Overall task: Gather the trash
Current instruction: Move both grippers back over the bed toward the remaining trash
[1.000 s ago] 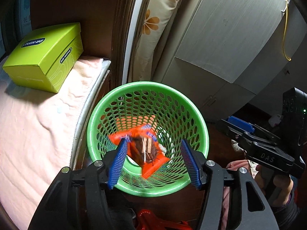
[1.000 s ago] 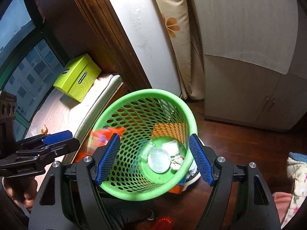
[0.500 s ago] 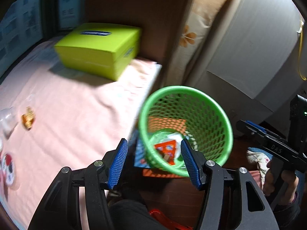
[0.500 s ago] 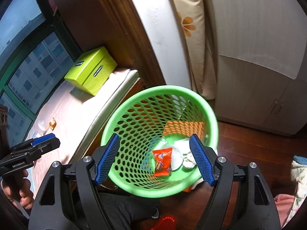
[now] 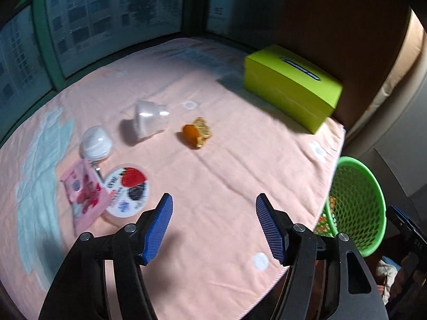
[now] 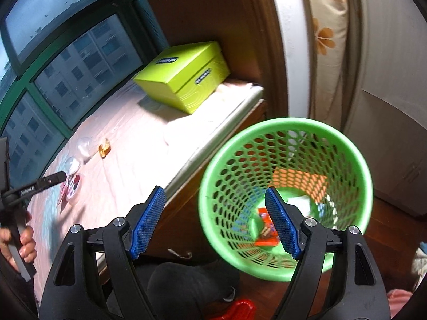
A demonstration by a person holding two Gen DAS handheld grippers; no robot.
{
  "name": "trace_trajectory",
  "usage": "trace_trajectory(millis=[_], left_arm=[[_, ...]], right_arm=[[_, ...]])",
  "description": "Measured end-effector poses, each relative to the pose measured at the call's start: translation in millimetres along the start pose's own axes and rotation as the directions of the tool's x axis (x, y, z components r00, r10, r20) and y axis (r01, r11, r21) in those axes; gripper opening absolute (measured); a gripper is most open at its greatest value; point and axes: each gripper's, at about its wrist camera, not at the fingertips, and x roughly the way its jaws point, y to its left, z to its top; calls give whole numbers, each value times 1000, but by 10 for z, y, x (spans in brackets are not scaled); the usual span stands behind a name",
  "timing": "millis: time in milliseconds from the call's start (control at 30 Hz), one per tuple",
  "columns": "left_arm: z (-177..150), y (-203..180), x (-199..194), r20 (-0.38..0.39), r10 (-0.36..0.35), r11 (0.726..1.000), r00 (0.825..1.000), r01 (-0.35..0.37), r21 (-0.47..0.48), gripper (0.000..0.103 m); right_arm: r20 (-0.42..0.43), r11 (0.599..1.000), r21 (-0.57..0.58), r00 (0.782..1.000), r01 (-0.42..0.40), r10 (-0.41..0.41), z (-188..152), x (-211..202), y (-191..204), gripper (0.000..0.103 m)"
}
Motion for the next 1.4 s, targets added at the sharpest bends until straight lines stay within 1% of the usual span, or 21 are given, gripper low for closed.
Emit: trace_trajectory(millis=[67, 133, 200, 300, 367, 467, 533, 700, 800, 867, 1033, 1133, 1200, 1233, 1267, 1333, 1367, 1400], left_arm=[[47, 327, -2, -4, 61, 996, 998, -61, -68, 79], [107, 656, 32, -18, 99, 986, 995, -100, -131, 80], [147, 946, 70, -44, 126, 970, 991, -133, -203, 85], [199, 1325, 179, -90, 158, 939, 983, -178, -295, 85], [225, 1523, 265, -117, 158, 918, 980, -189, -347, 85], [263, 1738, 392, -153, 177, 894, 972, -223, -387, 86], [279, 1806, 470, -176, 195, 883, 965, -251, -397, 88], [288, 1928, 644, -215, 160, 865, 963, -241, -439, 90], [279, 1972, 756, -253, 181, 855, 950, -280, -437, 90], [263, 1993, 817, -275, 183, 844, 944, -294, -448, 90], [269, 2009, 903, -288, 160, 832, 944, -286, -475, 90], [302, 2006, 984, -312, 185, 829, 932, -319, -460, 91], [310, 2032, 1026, -328, 202, 822, 923, -342, -456, 91], [303, 2050, 1041, -335, 204, 815, 920, -349, -463, 91], [298, 2064, 1050, -335, 199, 811, 921, -347, -470, 90], [283, 2066, 1053, -331, 196, 815, 923, -341, -468, 83], [276, 2059, 1052, -332, 194, 817, 923, -340, -465, 75], [271, 2057, 1044, -331, 195, 816, 923, -340, -467, 71]], right_arm=[[-11, 1000, -19, 1000, -16, 16, 7, 59, 114, 77], [-21, 999, -36, 999, -30, 30, 3, 114, 217, 77], [-33, 998, -51, 998, -46, 44, -2, 169, 320, 77], [-51, 995, -81, 997, -64, 60, -16, 242, 476, 78], [-64, 992, -96, 995, -79, 73, -24, 295, 569, 78], [-79, 989, -116, 993, -91, 82, -27, 368, 681, 78], [-89, 987, -124, 992, -97, 87, -24, 421, 743, 78], [-110, 984, -137, 989, -115, 101, -8, 536, 854, 78], [-124, 981, -142, 986, -128, 111, -9, 606, 907, 78], [-133, 979, -148, 984, -138, 119, -13, 654, 944, 78], [-163, 975, -158, 978, -155, 129, -43, 769, 1019, 78], [-176, 973, -166, 975, -163, 134, -64, 816, 1062, 78], [-178, 971, -168, 974, -169, 138, -61, 830, 1091, 78], [-179, 971, -169, 974, -171, 141, -58, 835, 1102, 78], [-180, 970, -171, 973, -174, 143, -57, 843, 1117, 78], [-181, 969, -175, 973, -176, 144, -46, 858, 1137, 78], [-184, 968, -176, 972, -177, 145, -43, 866, 1150, 78], [-185, 968, -178, 972, -178, 145, -36, 880, 1159, 78]])
